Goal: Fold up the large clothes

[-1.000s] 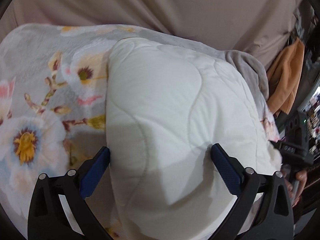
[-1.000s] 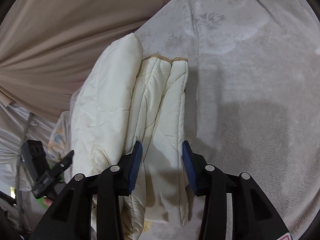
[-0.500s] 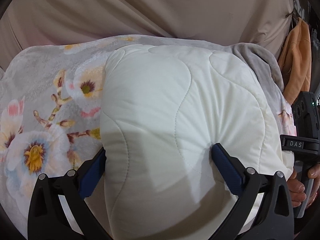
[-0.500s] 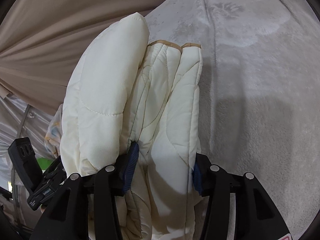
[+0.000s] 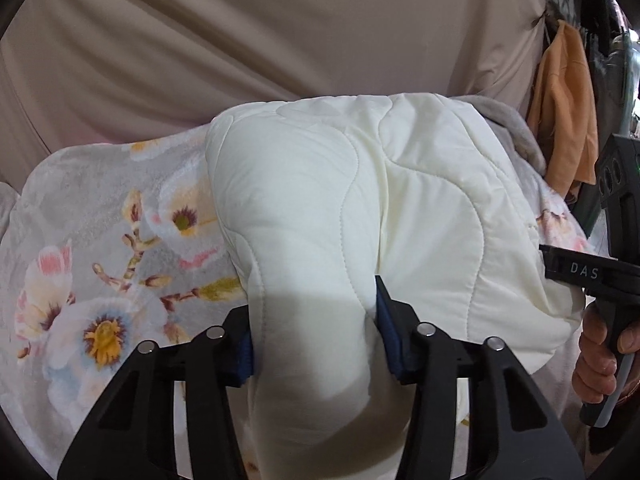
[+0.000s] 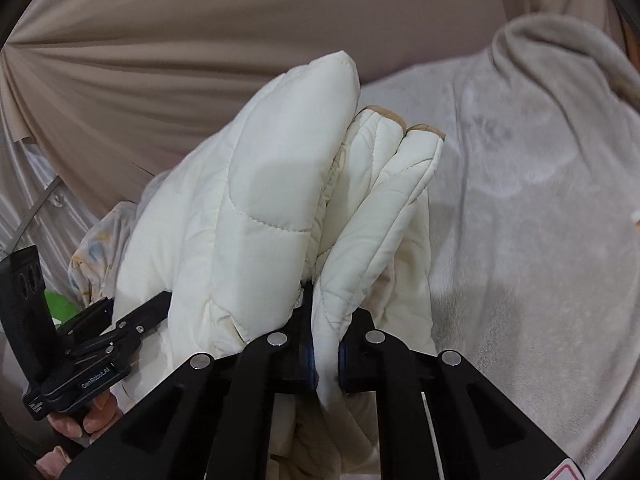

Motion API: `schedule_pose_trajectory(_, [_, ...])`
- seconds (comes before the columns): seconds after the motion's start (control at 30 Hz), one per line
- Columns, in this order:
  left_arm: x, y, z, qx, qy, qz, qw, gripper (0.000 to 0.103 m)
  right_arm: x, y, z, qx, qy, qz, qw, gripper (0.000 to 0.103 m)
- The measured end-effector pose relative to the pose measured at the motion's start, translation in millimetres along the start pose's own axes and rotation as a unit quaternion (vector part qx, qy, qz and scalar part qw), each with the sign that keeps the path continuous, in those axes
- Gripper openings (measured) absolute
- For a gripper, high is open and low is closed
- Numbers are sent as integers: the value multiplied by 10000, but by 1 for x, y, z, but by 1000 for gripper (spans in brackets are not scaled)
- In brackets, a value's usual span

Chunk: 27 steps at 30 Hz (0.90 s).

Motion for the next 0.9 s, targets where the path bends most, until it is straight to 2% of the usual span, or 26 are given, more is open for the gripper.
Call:
schedule_pose_trajectory(0.23, [9,0,-67,599,-18,268,9978,42,-31,1,-64,725,-8,-190,9972,9])
schedule_pose_trajectory(0.47, [1,0,-144,1341,-203,506,9895,42,-85,11,-124,1508,-63,-680,9862,9])
schedule_pose_trajectory(0.7, [-24,-6,-207,1989,-449,513,9777,42,-148,4,-157,2073,-211,-1120,9716,9])
schedule_pose_trajectory(0.9, [-58,-15,-241,2467,-678,537,9652,42,-194,-15,-163,2421,-462,-1356,9596,9])
Point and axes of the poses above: each gripper's, at about its wrist camera, not at the fingertips, and z roughly the way its jaws point, x to its right, y to its underside, the point moved 7 cm from there along z, roughly the way its jaws point, and after that the axes turned 10 degrees about -x, right-handed, at the moved point
